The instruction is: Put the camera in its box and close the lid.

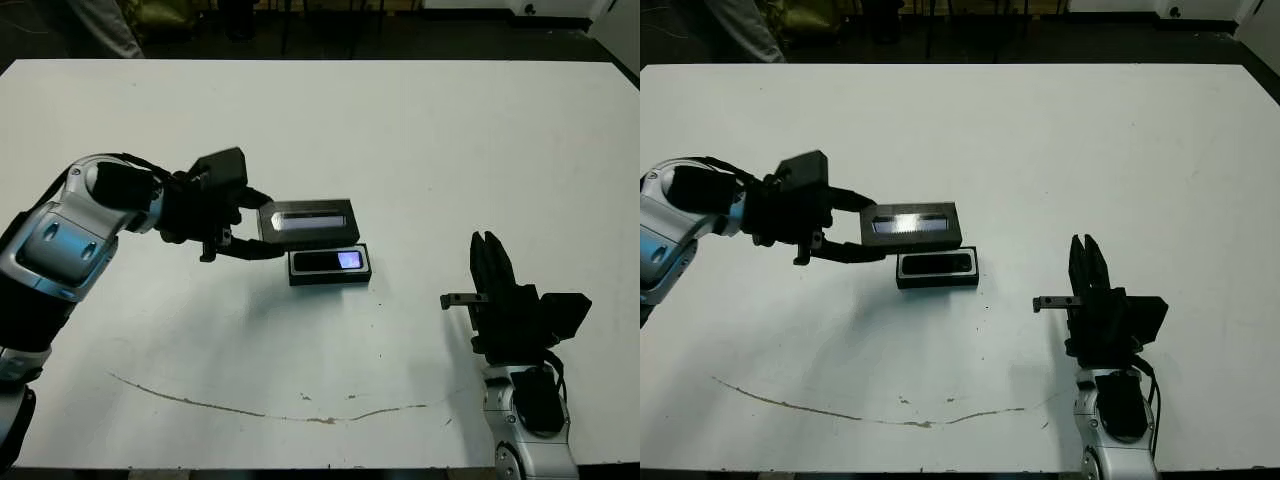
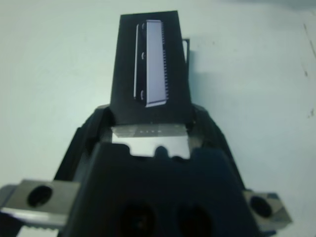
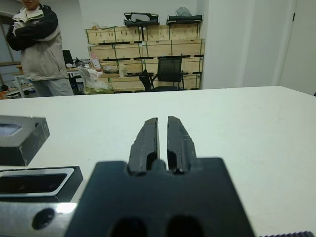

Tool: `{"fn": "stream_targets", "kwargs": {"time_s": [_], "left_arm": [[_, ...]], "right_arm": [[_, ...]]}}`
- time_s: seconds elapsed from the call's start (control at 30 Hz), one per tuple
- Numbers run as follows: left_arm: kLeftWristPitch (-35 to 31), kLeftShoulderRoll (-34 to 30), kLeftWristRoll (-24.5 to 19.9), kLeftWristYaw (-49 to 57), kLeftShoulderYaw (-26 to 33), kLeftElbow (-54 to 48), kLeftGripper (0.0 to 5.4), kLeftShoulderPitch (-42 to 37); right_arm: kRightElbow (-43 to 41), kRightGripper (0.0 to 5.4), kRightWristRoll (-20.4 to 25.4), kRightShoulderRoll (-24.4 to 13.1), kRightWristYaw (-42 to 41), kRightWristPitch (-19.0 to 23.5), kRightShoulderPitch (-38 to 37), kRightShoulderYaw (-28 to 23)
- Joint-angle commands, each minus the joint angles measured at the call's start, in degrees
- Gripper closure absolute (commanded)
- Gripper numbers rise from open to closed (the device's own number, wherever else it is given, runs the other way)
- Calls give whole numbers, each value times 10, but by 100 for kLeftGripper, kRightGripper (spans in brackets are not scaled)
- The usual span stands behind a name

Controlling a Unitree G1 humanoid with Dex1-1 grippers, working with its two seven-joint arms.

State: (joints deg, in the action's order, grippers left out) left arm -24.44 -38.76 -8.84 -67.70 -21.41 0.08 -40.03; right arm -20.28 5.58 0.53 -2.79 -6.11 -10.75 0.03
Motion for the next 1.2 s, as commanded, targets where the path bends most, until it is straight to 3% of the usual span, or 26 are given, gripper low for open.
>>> {"fn": "stream_targets", "kwargs": {"time_s": [0.03, 0.77, 1.2], "left_arm": [[-1, 8, 15, -20, -17, 23, 298, -13], [94, 116, 57, -40, -40, 146, 298, -57], [118, 136, 89, -40, -48, 166, 298, -59]], "right_arm": [[7, 540, -4, -1, 3, 9, -8, -1], [16, 540, -12, -1, -3, 3, -22, 9], [19, 540, -9, 5, -3, -1, -28, 14]]}}
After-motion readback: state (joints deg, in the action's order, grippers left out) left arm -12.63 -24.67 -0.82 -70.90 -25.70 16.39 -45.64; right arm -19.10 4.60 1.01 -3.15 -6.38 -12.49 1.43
